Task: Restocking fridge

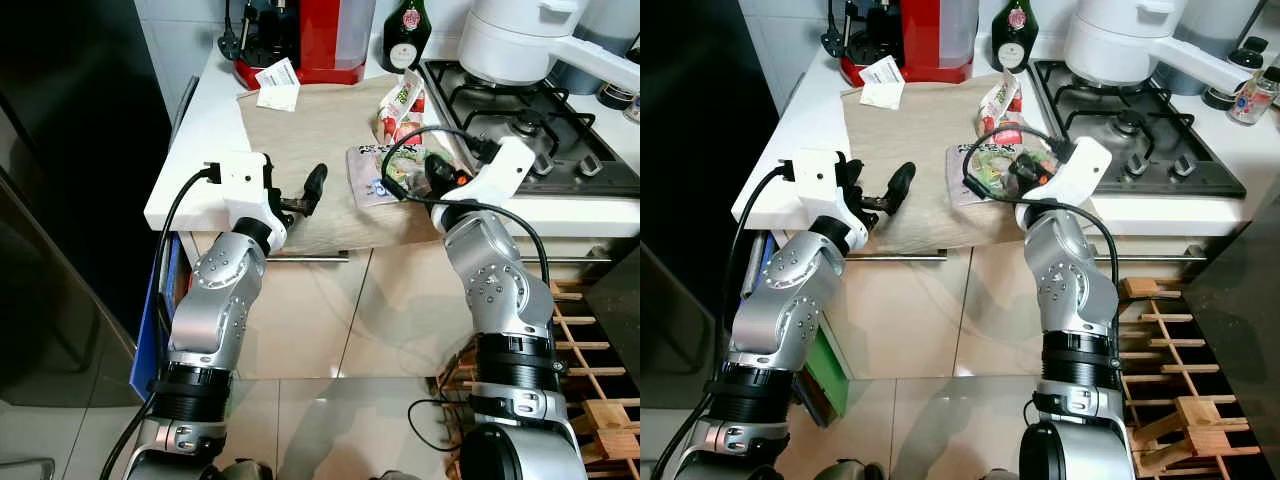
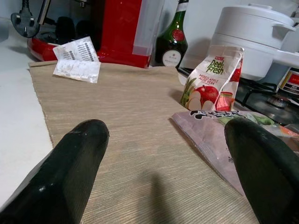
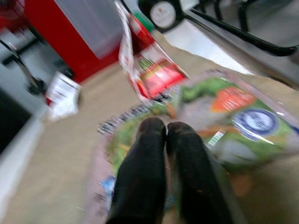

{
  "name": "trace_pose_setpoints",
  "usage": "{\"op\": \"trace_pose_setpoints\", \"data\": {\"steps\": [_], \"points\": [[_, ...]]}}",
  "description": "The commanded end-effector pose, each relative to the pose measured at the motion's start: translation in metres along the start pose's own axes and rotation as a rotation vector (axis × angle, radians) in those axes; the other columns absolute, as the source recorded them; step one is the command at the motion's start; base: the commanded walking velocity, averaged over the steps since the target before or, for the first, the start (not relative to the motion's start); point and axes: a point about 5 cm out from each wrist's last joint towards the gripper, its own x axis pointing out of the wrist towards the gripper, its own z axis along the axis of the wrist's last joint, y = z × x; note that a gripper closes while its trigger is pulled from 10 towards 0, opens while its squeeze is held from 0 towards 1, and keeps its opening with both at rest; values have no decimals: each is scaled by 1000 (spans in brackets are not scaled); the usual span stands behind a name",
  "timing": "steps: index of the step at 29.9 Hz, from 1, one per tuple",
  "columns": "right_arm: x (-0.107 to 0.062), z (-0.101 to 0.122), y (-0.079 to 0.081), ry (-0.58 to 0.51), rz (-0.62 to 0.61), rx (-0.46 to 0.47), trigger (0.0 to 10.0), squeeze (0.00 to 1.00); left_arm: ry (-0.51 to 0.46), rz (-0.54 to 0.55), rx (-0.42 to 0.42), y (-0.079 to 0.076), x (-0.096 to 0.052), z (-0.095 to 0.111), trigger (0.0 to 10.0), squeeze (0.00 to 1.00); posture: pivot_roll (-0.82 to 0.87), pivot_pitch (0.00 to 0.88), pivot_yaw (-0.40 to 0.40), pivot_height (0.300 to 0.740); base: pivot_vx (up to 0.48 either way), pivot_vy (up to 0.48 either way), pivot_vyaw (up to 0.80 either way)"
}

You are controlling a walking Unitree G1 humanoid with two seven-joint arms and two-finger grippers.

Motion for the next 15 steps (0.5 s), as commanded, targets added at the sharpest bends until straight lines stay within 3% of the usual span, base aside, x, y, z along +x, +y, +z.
{"op": "trace_pose_setpoints", "data": {"steps": [1, 2, 3, 4, 8, 15], "points": [[-1, 0, -2, -2, -26, -84, 6118, 0, 0, -13, 4, -2, 0, 1, 10000, 0, -110, 25, -15, 736, 0, 0, 0], [-3, 2, 0, -26, -19, -130, 10000, 0, 1, -14, 5, -2, 0, 1, 10000, 0, -110, 25, -15, 736, 0, 0, 0], [-4, 4, 2, -43, -13, -162, 10000, 0, 1, -15, 5, -2, 0, 1, 10000, 0, -110, 25, -15, 736, 0, 0, 0], [-5, 5, 2, -58, -16, -194, 10000, 1000, 2, -18, 6, -3, 0, 1, 10000, 0, -110, 23, -16, 736, 0, 0, 0], [-10, 5, -6, -68, -90, -197, 10000, 1000, 4, -24, 8, -3, -1, 0, 10000, 0, -108, 18, -18, 736, 0, 0, 0], [-18, 2, -14, -89, -159, -57, 10000, 1000, 6, -33, 13, -4, -1, -1, 10000, 0, -110, 14, -18, 736, 0, 0, 0]]}}
